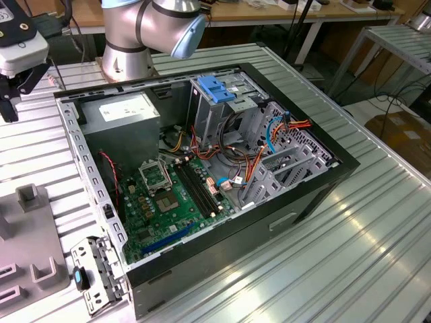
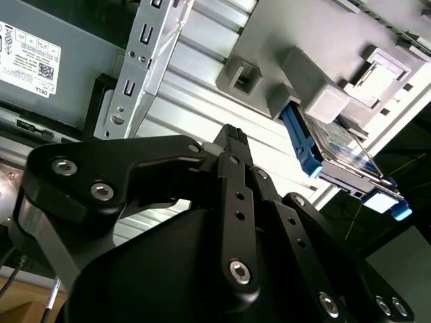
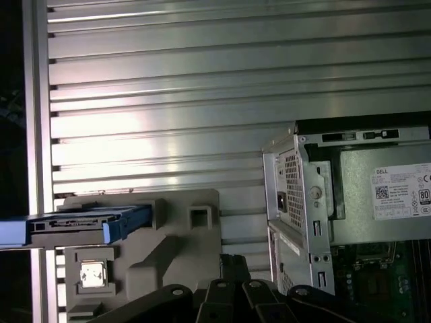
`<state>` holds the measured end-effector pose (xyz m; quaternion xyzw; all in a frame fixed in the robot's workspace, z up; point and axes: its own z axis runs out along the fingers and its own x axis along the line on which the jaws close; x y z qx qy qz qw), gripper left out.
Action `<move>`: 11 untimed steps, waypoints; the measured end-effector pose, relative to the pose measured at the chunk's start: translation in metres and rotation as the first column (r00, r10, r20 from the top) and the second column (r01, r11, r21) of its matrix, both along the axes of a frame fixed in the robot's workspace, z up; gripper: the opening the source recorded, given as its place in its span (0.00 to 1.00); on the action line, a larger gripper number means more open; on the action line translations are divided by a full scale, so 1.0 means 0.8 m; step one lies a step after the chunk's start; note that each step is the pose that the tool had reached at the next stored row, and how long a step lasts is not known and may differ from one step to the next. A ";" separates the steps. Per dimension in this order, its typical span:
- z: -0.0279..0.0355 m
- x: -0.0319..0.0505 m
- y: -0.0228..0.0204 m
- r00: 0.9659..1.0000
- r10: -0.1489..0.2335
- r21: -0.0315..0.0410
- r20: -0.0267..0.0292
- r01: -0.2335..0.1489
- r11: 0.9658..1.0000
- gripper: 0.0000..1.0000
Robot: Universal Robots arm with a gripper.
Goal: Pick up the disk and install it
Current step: 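Reach for the disk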
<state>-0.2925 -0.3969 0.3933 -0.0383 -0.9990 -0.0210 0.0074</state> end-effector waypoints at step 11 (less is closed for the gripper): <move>0.0000 -0.028 0.0002 1.000 0.000 0.000 -0.005 0.000 1.000 0.11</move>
